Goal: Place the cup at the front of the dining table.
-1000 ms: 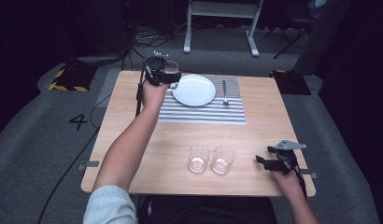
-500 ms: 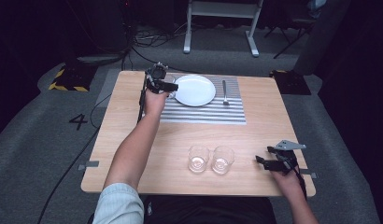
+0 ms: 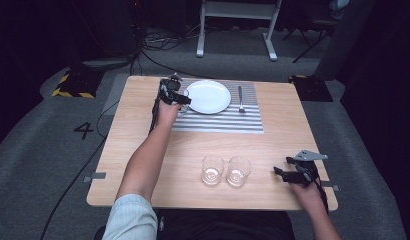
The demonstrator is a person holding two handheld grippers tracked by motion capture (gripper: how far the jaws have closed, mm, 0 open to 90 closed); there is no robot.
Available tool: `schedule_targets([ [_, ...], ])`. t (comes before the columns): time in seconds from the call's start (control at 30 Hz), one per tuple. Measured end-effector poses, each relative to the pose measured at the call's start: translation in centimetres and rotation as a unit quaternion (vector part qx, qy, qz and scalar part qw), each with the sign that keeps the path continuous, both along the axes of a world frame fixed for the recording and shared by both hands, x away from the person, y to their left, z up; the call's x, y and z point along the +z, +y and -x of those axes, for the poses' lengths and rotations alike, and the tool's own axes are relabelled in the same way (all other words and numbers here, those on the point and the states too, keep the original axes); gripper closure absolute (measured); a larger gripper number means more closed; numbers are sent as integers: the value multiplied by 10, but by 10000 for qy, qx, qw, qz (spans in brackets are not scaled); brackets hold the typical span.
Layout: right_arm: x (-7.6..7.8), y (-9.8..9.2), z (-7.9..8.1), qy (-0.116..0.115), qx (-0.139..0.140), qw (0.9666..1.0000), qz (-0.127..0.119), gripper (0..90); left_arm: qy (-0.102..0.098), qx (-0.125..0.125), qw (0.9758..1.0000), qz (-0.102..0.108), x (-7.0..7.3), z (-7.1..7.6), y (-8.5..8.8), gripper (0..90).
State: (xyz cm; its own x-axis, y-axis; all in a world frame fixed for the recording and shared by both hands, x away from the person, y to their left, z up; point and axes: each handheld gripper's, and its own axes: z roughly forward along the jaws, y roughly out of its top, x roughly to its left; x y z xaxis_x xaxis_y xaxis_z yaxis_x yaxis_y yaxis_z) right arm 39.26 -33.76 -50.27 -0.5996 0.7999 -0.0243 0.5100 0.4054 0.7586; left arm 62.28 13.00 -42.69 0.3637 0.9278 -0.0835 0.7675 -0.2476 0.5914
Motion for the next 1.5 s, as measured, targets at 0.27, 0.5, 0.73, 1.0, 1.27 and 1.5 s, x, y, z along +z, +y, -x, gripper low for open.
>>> schedule_targets([
  [0.27, 0, 0, 1, -41, 47, 10000, 43, 272, 193, 52, 9995, -227, -11, -4, 0, 190],
  [0.5, 0, 0, 0, -44, 63, 10000, 49, 272, 53, 32, 9995, -324, -13, 0, -1, 183],
  [0.73, 0, -1, 0, -36, 87, 9999, 71, 272, -95, -144, 9983, -553, -6, 3, -3, 129],
  [1.0, 0, -1, 0, -21, 76, 10000, 27, 272, -322, -166, 9991, -236, 7, 10, 3, 60],
  [1.27, 0, 0, -1, 71, 31, 10000, -61, 269, -439, -222, 9987, -126, 17, 25, 13, 47],
  [1.5, 0, 1, -1, 103, -34, 9999, -125, 259, -640, -351, 9973, 5, 31, 47, 20, 48],
])
